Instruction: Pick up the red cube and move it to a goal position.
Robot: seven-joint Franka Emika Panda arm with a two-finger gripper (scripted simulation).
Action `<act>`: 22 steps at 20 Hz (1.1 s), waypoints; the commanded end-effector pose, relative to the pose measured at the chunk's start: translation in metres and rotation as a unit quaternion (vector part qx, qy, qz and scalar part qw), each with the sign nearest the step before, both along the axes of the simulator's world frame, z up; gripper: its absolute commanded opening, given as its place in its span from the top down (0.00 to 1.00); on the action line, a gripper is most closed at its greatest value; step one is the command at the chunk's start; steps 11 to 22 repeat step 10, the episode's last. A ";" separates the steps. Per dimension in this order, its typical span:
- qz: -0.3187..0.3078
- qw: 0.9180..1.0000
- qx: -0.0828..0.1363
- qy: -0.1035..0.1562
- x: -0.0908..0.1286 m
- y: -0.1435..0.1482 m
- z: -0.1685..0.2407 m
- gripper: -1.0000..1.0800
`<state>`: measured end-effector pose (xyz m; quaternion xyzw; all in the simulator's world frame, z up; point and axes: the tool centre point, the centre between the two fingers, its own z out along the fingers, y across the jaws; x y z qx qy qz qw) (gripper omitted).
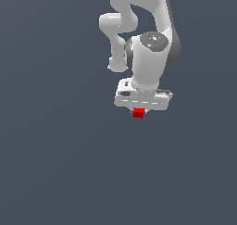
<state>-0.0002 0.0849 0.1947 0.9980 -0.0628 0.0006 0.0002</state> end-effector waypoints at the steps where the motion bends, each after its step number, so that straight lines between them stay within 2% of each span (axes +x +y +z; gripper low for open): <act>1: 0.000 1.000 0.000 0.001 0.004 0.006 0.014 1.00; 8: -0.001 1.000 0.000 0.001 0.010 0.014 0.031 1.00; 22: -0.001 1.000 0.000 0.001 0.011 0.014 0.032 1.00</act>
